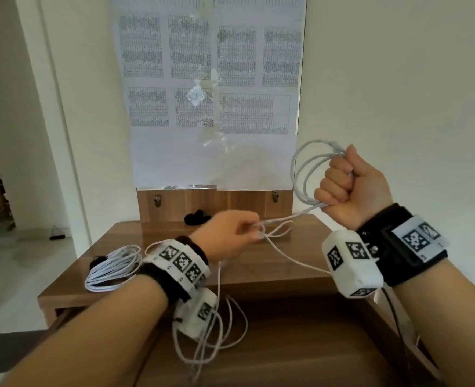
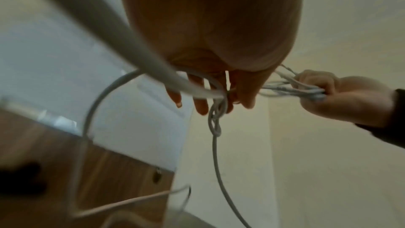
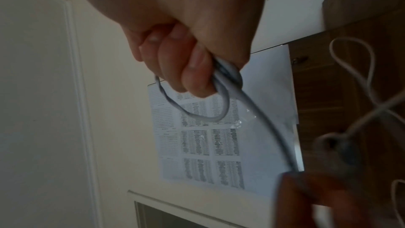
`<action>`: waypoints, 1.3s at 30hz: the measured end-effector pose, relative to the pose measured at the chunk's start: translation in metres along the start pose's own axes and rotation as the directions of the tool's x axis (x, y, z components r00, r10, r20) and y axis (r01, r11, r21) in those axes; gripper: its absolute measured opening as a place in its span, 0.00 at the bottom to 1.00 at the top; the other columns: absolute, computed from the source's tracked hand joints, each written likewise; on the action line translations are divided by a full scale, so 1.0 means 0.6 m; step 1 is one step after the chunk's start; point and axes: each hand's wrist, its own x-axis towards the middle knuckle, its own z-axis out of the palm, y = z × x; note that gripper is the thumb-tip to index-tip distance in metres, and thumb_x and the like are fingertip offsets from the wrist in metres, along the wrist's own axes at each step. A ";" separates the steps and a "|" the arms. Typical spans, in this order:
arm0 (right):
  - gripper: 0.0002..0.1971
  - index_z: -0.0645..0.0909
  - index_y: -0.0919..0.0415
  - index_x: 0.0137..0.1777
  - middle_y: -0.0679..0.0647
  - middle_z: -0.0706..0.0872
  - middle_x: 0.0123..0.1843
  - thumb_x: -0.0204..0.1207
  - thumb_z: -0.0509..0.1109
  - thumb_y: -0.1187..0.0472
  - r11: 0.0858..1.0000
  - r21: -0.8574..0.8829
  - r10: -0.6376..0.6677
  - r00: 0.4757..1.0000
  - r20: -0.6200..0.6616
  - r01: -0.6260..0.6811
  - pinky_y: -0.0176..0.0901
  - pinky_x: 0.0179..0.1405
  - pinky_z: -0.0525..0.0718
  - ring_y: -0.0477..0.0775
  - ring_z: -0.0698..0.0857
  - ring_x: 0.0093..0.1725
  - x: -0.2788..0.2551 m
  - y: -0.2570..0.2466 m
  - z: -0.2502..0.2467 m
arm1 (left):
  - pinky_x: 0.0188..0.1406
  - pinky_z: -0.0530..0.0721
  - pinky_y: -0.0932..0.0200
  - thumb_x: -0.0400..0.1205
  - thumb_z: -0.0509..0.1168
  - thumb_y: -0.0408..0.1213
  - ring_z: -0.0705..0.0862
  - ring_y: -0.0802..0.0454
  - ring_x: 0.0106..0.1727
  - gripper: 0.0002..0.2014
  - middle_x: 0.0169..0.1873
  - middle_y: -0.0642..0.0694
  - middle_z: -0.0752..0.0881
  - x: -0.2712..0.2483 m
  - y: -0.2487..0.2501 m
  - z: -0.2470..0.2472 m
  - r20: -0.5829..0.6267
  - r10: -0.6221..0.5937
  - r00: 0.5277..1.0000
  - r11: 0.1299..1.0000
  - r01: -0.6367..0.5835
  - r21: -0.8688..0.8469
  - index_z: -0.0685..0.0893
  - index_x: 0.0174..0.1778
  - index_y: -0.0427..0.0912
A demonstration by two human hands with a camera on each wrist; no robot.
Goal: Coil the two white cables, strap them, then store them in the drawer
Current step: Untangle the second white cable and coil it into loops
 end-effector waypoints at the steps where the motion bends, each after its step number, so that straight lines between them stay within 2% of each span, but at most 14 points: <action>1: 0.28 0.68 0.53 0.23 0.46 0.50 0.21 0.86 0.50 0.44 1.000 -0.008 -0.004 1.000 -0.017 0.004 0.36 0.16 0.56 0.48 0.48 0.19 -0.002 0.008 -0.002 | 0.46 0.84 0.52 0.84 0.65 0.47 0.82 0.54 0.39 0.11 0.35 0.48 0.82 0.006 0.000 -0.025 -0.049 0.010 0.999 0.993 -0.004 0.118 0.79 0.36 0.50; 4: 0.28 0.67 0.53 0.23 0.46 0.50 0.21 0.85 0.51 0.44 0.999 -0.025 -0.021 1.000 0.023 0.022 0.37 0.18 0.55 0.48 0.48 0.19 0.001 0.016 0.012 | 0.44 0.78 0.50 0.84 0.64 0.40 0.79 0.50 0.41 0.07 0.37 0.50 0.82 0.023 0.014 -0.103 -0.299 0.140 0.944 0.933 -0.025 0.360 0.79 0.40 0.50; 7: 0.26 0.66 0.53 0.24 0.46 0.51 0.20 0.84 0.52 0.44 0.998 -0.009 -0.058 0.993 0.103 0.059 0.37 0.18 0.53 0.48 0.48 0.19 0.015 -0.001 0.045 | 0.47 0.78 0.50 0.83 0.65 0.37 0.81 0.47 0.45 0.03 0.42 0.48 0.83 0.025 0.021 -0.124 -0.399 0.164 0.902 0.928 -0.004 0.373 0.80 0.44 0.47; 12: 0.24 0.63 0.53 0.26 0.46 0.52 0.19 0.84 0.53 0.44 0.999 -0.048 -0.016 0.996 0.085 0.020 0.37 0.17 0.53 0.47 0.49 0.19 0.014 0.017 0.050 | 0.41 0.74 0.58 0.83 0.66 0.40 0.80 0.54 0.41 0.03 0.44 0.52 0.80 -0.018 -0.003 -0.046 -0.331 -0.085 0.940 0.953 0.174 0.249 0.78 0.48 0.46; 15: 0.24 0.65 0.53 0.26 0.45 0.57 0.16 0.84 0.54 0.45 0.999 -0.051 0.018 0.999 0.026 -0.017 0.37 0.15 0.55 0.47 0.49 0.19 0.001 0.048 0.018 | 0.33 0.80 0.60 0.79 0.73 0.42 0.84 0.54 0.39 0.15 0.46 0.47 0.86 -0.039 -0.016 -0.008 -0.091 -0.371 0.924 0.924 0.377 0.064 0.77 0.58 0.47; 19: 0.23 0.62 0.53 0.27 0.45 0.59 0.15 0.83 0.55 0.46 0.986 -0.165 -0.023 0.996 -0.089 0.008 0.37 0.17 0.50 0.48 0.48 0.19 -0.013 0.056 -0.036 | 0.38 0.89 0.58 0.80 0.72 0.36 0.91 0.51 0.35 0.06 0.35 0.43 0.92 -0.064 -0.029 0.009 0.107 -0.358 0.928 0.923 0.368 -0.107 0.92 0.40 0.41; 23: 0.24 0.64 0.51 0.23 0.45 0.57 0.15 0.81 0.57 0.45 0.993 -0.104 -0.090 0.959 -0.268 0.064 0.38 0.18 0.49 0.48 0.49 0.17 -0.012 0.024 -0.108 | 0.36 0.90 0.58 0.82 0.70 0.34 0.90 0.51 0.31 0.07 0.31 0.43 0.91 -0.086 -0.036 -0.009 0.017 -0.263 0.965 0.951 0.262 -0.166 0.91 0.41 0.40; 25: 0.22 0.64 0.51 0.22 0.46 0.56 0.16 0.73 0.63 0.44 0.992 -0.076 -0.119 0.925 -0.360 0.098 0.38 0.18 0.48 0.46 0.52 0.14 -0.012 0.005 -0.147 | 0.33 0.89 0.56 0.84 0.67 0.33 0.89 0.50 0.28 0.08 0.29 0.42 0.90 -0.098 -0.043 -0.013 -0.112 -0.241 0.964 0.946 0.207 -0.250 0.90 0.41 0.39; 27: 0.20 0.62 0.51 0.22 0.46 0.55 0.16 0.67 0.65 0.44 0.990 -0.075 -0.137 0.881 -0.453 0.116 0.38 0.18 0.49 0.46 0.53 0.14 -0.019 -0.005 -0.188 | 0.28 0.86 0.56 0.85 0.63 0.32 0.85 0.49 0.25 0.10 0.26 0.43 0.86 -0.107 -0.060 -0.014 -0.332 -0.340 0.880 0.882 0.176 -0.437 0.86 0.40 0.37; 29: 0.22 0.61 0.51 0.23 0.47 0.55 0.17 0.70 0.66 0.43 0.990 -0.085 -0.144 0.828 -0.541 0.116 0.37 0.16 0.50 0.47 0.54 0.14 -0.034 -0.003 -0.228 | 0.19 0.78 0.63 0.87 0.60 0.31 0.77 0.54 0.19 0.11 0.24 0.44 0.80 -0.112 -0.092 -0.016 -0.460 -0.556 0.693 0.722 0.128 -0.680 0.82 0.41 0.36; 31: 0.25 0.62 0.52 0.21 0.47 0.56 0.16 0.68 0.72 0.44 0.993 -0.085 -0.120 0.790 -0.602 0.086 0.35 0.15 0.50 0.47 0.54 0.13 -0.049 0.008 -0.257 | 0.12 0.67 0.68 0.89 0.55 0.30 0.69 0.58 0.15 0.12 0.27 0.45 0.74 -0.111 -0.122 -0.023 -0.415 -0.730 0.543 0.489 -0.009 -0.872 0.78 0.41 0.38; 33: 0.25 0.63 0.52 0.18 0.47 0.56 0.15 0.59 0.76 0.44 0.997 -0.068 -0.078 0.795 -0.602 0.046 0.35 0.14 0.50 0.47 0.54 0.12 -0.058 0.024 -0.264 | 0.11 0.61 0.68 0.90 0.51 0.28 0.65 0.59 0.14 0.13 0.27 0.45 0.71 -0.104 -0.143 -0.020 -0.348 -0.780 0.520 0.357 -0.087 -0.930 0.76 0.40 0.38; 36: 0.28 0.63 0.52 0.19 0.46 0.56 0.15 0.81 0.58 0.45 0.999 -0.033 -0.032 0.834 -0.551 0.016 0.35 0.14 0.50 0.46 0.54 0.11 -0.047 0.049 -0.239 | 0.13 0.66 0.66 0.89 0.52 0.28 0.69 0.55 0.16 0.12 0.26 0.43 0.74 -0.089 -0.143 0.013 -0.413 -0.719 0.559 0.512 0.024 -0.859 0.76 0.42 0.36; 39: 0.27 0.62 0.53 0.22 0.46 0.52 0.17 0.85 0.53 0.45 0.998 0.053 -0.002 0.900 -0.436 0.027 0.35 0.15 0.50 0.47 0.48 0.17 -0.028 0.058 -0.182 | 0.25 0.79 0.56 0.89 0.54 0.31 0.80 0.47 0.26 0.10 0.27 0.42 0.82 -0.081 -0.149 0.028 -0.517 -0.657 0.548 0.731 0.296 -0.615 0.78 0.44 0.35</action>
